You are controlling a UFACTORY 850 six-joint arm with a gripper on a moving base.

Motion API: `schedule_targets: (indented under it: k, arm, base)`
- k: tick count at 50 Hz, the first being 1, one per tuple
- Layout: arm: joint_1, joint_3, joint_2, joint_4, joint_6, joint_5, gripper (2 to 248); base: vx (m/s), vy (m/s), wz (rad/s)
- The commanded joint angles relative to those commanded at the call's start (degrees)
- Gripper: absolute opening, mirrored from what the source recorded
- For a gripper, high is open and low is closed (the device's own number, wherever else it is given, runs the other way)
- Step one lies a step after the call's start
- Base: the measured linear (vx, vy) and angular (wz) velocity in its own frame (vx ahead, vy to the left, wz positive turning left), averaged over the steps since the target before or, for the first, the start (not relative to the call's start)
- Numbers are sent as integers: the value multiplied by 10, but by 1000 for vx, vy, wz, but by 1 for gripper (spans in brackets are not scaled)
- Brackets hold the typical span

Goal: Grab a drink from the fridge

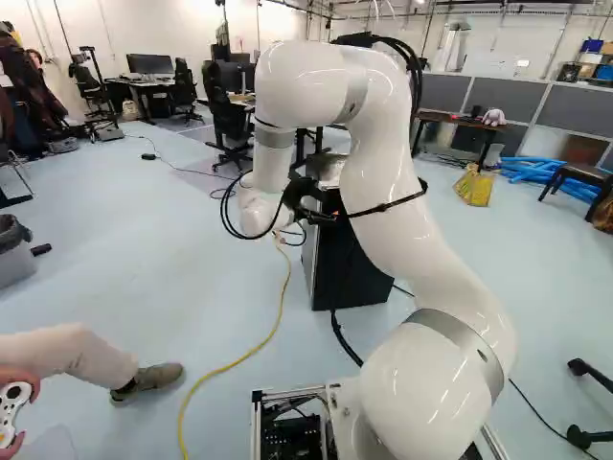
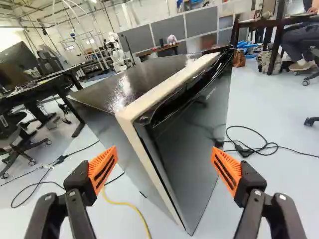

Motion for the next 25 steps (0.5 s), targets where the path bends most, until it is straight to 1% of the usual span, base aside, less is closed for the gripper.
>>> schedule_targets:
  k: [25]
  arm:
    - [-17,-1,0,0,0,0,247]
  base:
    - [0,0,0]
